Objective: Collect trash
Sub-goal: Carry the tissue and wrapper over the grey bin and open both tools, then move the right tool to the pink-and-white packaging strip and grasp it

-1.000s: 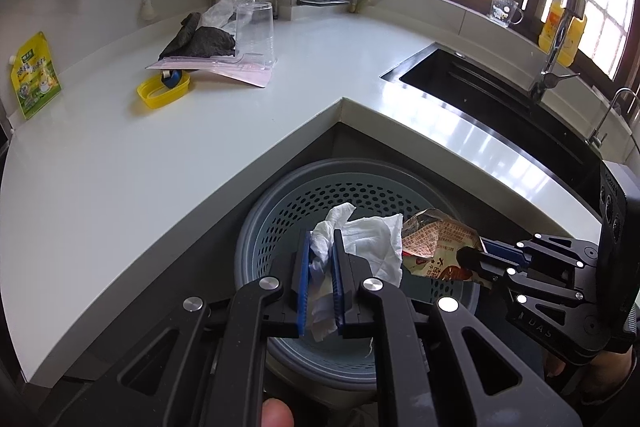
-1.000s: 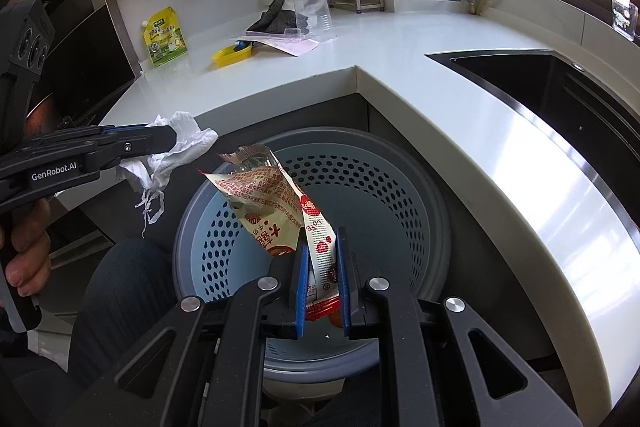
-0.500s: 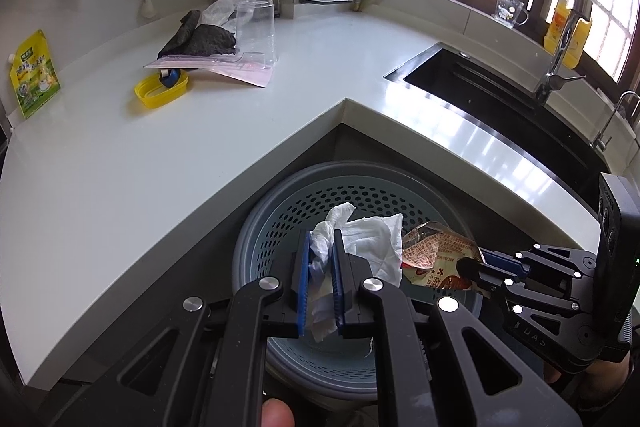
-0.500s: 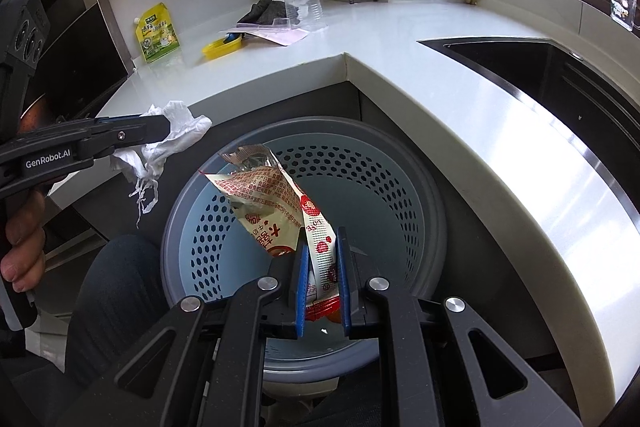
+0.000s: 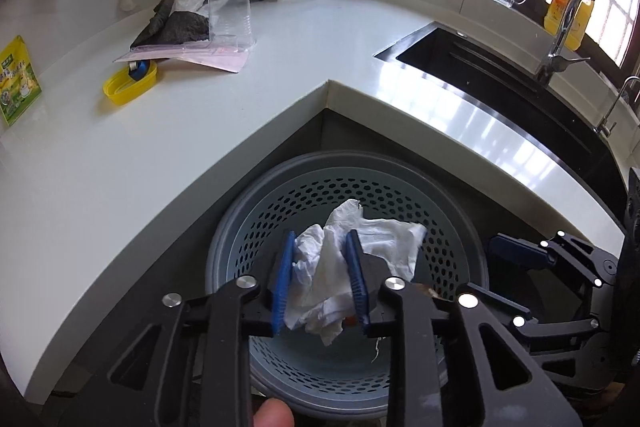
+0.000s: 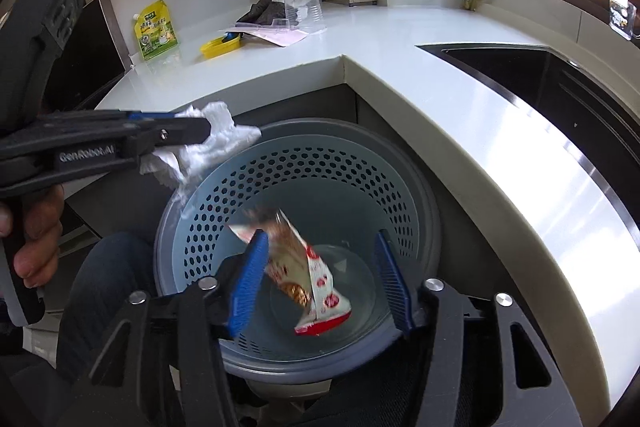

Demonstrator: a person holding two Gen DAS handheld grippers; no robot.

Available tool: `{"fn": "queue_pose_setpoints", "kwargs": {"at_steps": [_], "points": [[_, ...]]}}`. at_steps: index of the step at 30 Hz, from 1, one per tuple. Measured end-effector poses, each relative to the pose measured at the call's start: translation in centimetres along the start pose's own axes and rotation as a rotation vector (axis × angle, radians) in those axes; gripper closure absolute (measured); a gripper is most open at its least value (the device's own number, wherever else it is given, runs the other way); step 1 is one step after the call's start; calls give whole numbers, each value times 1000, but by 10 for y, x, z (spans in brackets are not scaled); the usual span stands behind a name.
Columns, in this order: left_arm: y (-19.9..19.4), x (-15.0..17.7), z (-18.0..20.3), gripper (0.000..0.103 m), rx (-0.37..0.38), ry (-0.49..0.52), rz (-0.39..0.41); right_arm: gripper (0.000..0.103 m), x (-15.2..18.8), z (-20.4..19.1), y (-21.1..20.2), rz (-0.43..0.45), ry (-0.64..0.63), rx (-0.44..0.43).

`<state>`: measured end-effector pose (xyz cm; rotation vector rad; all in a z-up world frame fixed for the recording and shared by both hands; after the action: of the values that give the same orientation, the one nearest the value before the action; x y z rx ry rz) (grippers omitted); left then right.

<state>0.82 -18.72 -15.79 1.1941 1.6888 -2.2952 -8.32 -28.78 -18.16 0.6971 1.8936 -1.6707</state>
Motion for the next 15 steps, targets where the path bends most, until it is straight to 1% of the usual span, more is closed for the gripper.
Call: {"fn": "queue_pose_setpoints", "kwargs": {"at_steps": [2,3,5,10,15], "points": [[8,5,0,50,-2,-1,-17,49,0,3,-3,2,0,8],[10,6,-1,39,-11,-5,-20,49,0,4,-4,3,1,9],[9,7,-4,20,-30,-22,1,49,-2,8,-5,9,4,15],[-1,-3,-22,19,-53,-67,39,48,-11,13,-6,27,7,11],[-15,-16,-50,14,-93,-117,83,44,-38,6,-5,65,-36,-1]]}}
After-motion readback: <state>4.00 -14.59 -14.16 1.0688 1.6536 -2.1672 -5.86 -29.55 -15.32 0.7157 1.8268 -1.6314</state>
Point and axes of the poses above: each gripper's, at about its wrist camera, not at the fingertips, and y roughly the way its jaws point, z to its right, x to its underside, the point moved 5 cm from there along y, roughly the way its jaws point, and after that the axes turned 3 degrees about -y, right-handed, at the moved point
